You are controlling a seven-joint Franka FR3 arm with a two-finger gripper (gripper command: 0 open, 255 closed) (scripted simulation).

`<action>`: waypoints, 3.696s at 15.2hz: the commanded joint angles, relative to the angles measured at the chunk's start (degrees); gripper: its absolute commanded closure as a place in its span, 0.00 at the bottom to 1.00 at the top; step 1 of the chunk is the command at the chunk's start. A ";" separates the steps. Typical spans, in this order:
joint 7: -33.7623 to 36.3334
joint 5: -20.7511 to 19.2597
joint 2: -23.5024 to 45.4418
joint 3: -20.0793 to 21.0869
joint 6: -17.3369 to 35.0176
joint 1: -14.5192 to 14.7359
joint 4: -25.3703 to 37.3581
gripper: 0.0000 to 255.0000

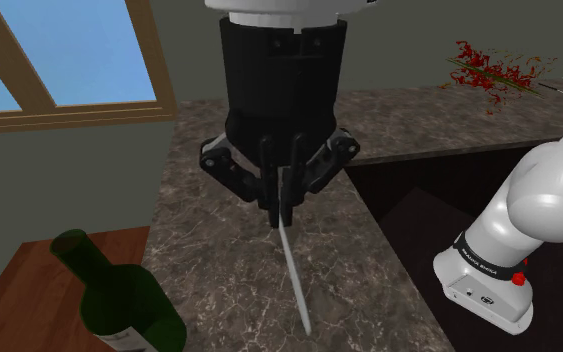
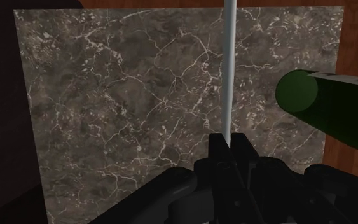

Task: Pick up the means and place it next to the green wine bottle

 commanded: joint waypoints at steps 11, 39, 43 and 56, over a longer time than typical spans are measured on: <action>-1.42 1.48 -1.50 0.10 9.28 0.51 -10.26 1.00; 3.50 -5.91 7.96 4.61 31.42 0.38 -26.63 1.00; 5.68 -9.05 10.95 4.75 34.52 0.72 -28.17 1.00; 14.24 -21.65 21.62 0.55 43.40 5.17 -31.52 1.00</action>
